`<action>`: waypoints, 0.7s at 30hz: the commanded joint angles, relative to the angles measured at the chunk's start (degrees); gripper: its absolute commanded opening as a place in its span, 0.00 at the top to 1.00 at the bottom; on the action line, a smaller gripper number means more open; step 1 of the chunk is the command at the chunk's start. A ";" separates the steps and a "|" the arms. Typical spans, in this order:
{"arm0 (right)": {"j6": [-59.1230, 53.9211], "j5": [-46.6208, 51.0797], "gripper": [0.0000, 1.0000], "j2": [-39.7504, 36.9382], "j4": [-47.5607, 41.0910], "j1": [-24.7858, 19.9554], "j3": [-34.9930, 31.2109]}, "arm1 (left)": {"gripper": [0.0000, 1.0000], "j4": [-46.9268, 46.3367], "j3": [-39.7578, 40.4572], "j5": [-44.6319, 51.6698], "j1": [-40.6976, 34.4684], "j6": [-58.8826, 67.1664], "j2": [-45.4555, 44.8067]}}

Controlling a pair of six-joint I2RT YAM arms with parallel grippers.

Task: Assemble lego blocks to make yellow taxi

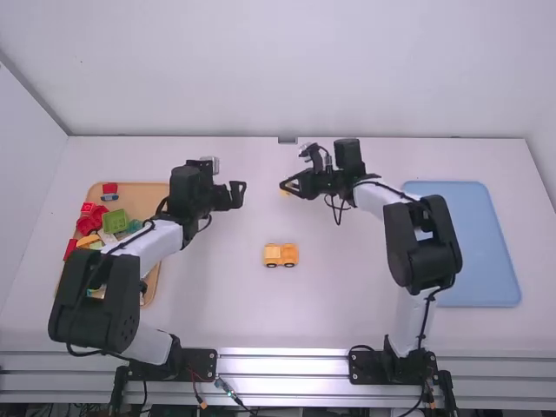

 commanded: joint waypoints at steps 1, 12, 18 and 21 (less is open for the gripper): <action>-11.47 12.15 0.89 -1.86 -8.48 1.86 6.27 | 0.01 0.33 -0.52 -5.64 0.31 -1.38 0.28; -14.62 46.10 0.90 -2.08 -54.73 7.85 22.10 | 0.01 4.79 -0.52 -16.24 0.33 -1.55 0.28; -3.48 49.09 0.89 -2.08 -62.16 8.20 18.43 | 0.01 9.88 -0.52 -16.17 0.33 -1.29 0.28; 1.55 48.85 0.93 -2.08 -62.18 8.17 15.65 | 0.01 11.32 -0.52 -16.17 0.31 -1.36 0.28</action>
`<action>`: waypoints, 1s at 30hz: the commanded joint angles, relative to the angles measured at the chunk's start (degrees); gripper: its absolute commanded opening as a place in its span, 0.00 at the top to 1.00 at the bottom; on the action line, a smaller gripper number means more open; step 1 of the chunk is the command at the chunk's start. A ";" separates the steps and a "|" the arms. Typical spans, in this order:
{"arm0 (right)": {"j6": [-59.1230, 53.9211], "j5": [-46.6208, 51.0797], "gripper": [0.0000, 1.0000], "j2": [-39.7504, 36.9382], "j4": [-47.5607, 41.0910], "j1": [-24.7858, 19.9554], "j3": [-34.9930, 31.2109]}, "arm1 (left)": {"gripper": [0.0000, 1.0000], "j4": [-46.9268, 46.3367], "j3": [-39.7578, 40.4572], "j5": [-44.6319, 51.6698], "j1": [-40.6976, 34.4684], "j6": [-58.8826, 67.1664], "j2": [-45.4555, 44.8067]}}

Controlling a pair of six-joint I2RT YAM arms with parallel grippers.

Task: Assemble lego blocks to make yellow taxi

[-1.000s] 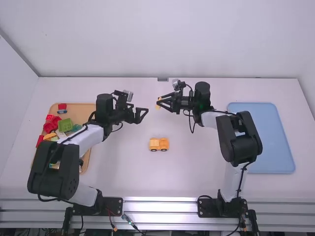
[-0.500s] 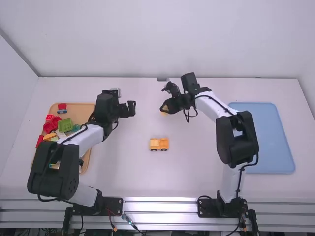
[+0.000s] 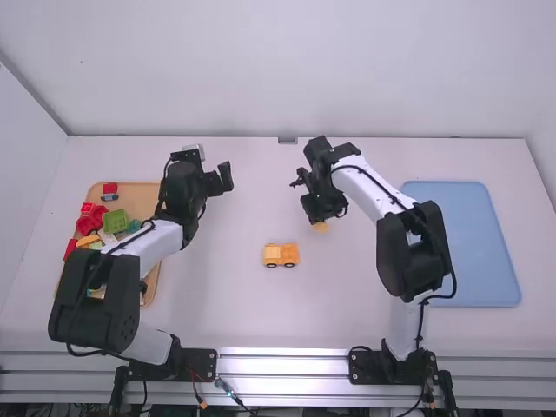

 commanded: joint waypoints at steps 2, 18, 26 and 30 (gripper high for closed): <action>8.09 1.46 1.00 -1.16 -0.33 -0.26 -4.00 | 0.01 0.70 -0.52 -0.83 0.33 -0.02 0.28; 44.57 1.31 1.00 -1.16 4.44 -3.72 -14.03 | 0.01 -2.69 -0.55 -0.63 0.33 -3.41 0.28; 63.28 -4.76 1.00 -1.16 2.71 -7.45 -14.05 | 0.01 -3.80 -0.52 -0.63 0.33 -3.43 0.28; 72.85 -6.51 1.00 -1.16 2.93 -8.22 -14.12 | 0.01 -4.02 -0.52 -0.61 0.31 -3.43 0.28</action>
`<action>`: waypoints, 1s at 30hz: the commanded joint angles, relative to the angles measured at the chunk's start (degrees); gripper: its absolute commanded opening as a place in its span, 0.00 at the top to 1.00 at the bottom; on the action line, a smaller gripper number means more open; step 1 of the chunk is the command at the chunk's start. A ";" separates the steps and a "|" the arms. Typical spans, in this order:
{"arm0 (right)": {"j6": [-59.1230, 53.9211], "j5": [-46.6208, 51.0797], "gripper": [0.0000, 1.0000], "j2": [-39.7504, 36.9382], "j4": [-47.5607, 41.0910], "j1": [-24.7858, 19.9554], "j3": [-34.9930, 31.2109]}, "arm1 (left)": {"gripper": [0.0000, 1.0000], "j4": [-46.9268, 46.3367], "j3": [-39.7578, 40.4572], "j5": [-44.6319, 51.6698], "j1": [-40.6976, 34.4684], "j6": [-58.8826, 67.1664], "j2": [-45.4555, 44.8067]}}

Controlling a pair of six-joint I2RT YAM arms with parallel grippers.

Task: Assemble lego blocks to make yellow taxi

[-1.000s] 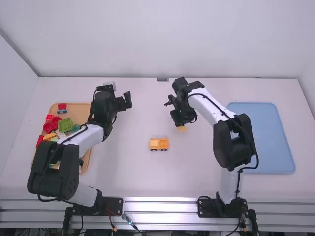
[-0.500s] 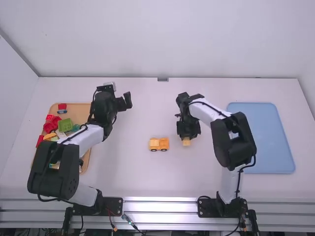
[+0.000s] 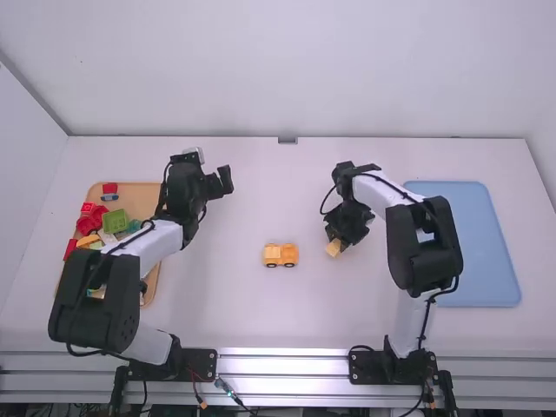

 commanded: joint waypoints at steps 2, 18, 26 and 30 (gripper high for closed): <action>14.78 -2.97 1.00 -1.16 0.00 0.20 -0.83 | 0.01 -0.33 -0.52 -0.61 0.33 -0.33 0.28; 31.30 1.42 0.92 -1.16 0.22 3.56 -0.83 | 0.01 -1.09 -0.52 -0.63 0.33 -0.33 0.28; 30.16 0.83 1.00 -1.16 4.81 4.44 -3.17 | 0.01 -1.66 -0.52 -0.63 0.33 -0.11 0.28; 29.97 -1.49 1.00 -1.16 10.91 4.98 -6.38 | 0.01 -1.90 -0.52 -0.63 0.31 -0.11 0.28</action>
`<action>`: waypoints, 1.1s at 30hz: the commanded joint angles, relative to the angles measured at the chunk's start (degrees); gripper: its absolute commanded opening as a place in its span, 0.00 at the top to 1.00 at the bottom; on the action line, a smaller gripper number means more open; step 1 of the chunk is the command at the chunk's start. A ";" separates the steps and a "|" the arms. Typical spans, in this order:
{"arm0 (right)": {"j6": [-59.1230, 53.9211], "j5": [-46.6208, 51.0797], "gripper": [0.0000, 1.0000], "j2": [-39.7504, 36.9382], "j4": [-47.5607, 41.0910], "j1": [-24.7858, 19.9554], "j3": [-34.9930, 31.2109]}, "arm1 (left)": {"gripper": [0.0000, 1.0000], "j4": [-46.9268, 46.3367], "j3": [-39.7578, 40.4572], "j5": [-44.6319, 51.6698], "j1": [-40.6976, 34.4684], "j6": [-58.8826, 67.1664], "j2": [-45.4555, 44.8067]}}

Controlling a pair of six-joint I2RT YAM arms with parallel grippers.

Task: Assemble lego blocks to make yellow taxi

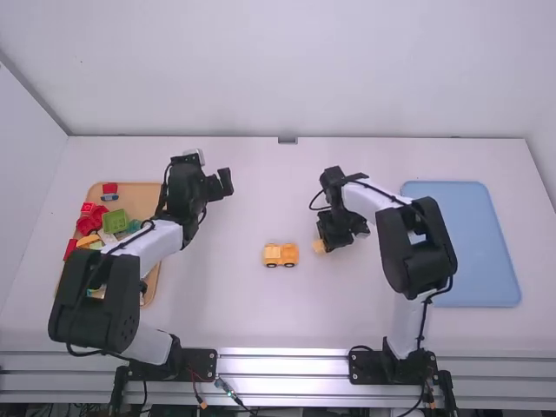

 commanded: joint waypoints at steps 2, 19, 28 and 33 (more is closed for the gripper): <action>0.13 -1.07 1.00 -1.14 1.01 0.04 -2.71 | 0.01 -0.17 -0.52 -0.63 0.31 0.02 0.28; 0.31 -0.50 0.94 -1.14 2.27 0.83 -2.64 | 0.01 -1.31 -0.52 -0.63 0.31 0.02 0.28; 0.11 -0.70 0.89 -1.14 1.79 0.44 -2.71 | 0.01 -1.38 -0.52 -0.61 0.31 0.02 0.28; 0.11 -1.01 0.84 -1.14 0.70 0.09 -2.69 | 0.01 -1.51 -0.52 -0.61 0.31 0.00 0.28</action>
